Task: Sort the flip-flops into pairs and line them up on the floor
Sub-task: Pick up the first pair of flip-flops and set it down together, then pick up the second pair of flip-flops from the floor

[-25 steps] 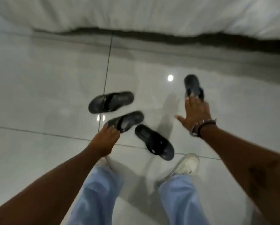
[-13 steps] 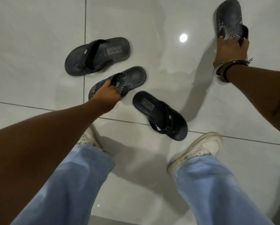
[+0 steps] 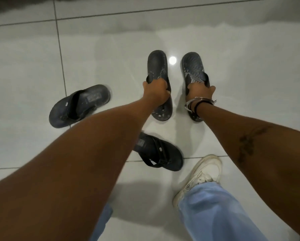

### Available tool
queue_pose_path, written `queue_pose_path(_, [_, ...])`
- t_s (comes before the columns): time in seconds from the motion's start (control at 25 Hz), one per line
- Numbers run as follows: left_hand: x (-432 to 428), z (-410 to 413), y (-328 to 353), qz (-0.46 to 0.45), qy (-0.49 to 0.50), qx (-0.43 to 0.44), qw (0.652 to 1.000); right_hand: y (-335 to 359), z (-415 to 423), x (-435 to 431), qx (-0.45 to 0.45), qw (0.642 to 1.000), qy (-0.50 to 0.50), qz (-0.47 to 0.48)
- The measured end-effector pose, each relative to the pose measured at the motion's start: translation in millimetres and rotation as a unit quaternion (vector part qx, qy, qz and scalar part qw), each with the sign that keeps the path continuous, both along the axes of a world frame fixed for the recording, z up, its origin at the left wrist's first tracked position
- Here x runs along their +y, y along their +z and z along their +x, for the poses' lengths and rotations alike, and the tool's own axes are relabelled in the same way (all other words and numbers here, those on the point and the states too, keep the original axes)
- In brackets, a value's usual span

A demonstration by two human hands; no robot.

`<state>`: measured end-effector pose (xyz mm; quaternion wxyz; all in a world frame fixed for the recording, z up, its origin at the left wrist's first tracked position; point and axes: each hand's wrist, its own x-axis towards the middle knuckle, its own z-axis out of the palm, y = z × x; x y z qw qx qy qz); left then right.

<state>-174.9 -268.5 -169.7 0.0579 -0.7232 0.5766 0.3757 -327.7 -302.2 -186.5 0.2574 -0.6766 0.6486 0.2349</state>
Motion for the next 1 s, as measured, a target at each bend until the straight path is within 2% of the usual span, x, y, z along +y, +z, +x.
queue_pose_path(0.08, [-5.1, -22.5, -3.9, -0.020, -0.012, -0.024, 0.999, 2.8, -0.3, 11.2, 0.011, 1.000, 0.008, -0.015])
queue_pose_path(0.16, [-5.6, -27.9, -6.5, -0.035, -0.005, -0.036, 0.999, 8.4, 2.2, 31.3, -0.004, 0.997, 0.011, -0.078])
queue_pose_path(0.24, [-5.8, -17.7, -2.6, -0.074, 0.063, 0.024, 0.995, 18.4, 2.1, 56.9, -0.026, 0.986, 0.068, -0.151])
queue_pose_path(0.32, [4.5, 10.1, 11.6, -0.131, 0.140, 0.098, 0.976, 32.1, 3.7, 96.4, -0.067, 0.966, 0.172, -0.180])
queue_pose_path(0.4, [24.8, 55.2, 20.5, -0.164, 0.149, 0.120, 0.968, 43.6, 14.5, 147.0, -0.147, 0.936, 0.300, -0.111])
queue_pose_path(0.44, [37.5, 87.0, 24.3, -0.161, 0.100, 0.074, 0.979, 47.1, 24.1, 170.0, -0.160, 0.914, 0.372, -0.026])
queue_pose_path(0.52, [62.4, 157.5, 26.3, -0.104, -0.056, -0.073, 0.990, 44.5, 38.1, 204.5, -0.071, 0.851, 0.506, 0.121])
queue_pose_path(0.6, [93.6, 226.3, 29.8, -0.038, -0.188, -0.173, 0.966, 34.3, 48.9, 221.6, 0.037, 0.810, 0.558, 0.175])
queue_pose_path(0.68, [126.8, 271.4, 31.3, 0.019, -0.282, -0.217, 0.934, 24.3, 60.4, 230.4, 0.094, 0.788, 0.576, 0.198])
queue_pose_path(0.84, [150.0, 288.5, 18.1, 0.128, -0.304, -0.229, 0.916, 6.3, 74.8, 233.6, 0.123, 0.716, 0.661, 0.188])
queue_pose_path(0.92, [155.6, 286.6, 10.5, 0.131, -0.297, -0.231, 0.917, 1.7, 75.6, 227.0, 0.161, 0.700, 0.669, 0.192])
queue_pose_path(1.0, [162.0, 282.4, 4.4, 0.179, -0.264, -0.225, 0.921, -1.4, 73.5, 217.8, 0.181, 0.696, 0.663, 0.207])
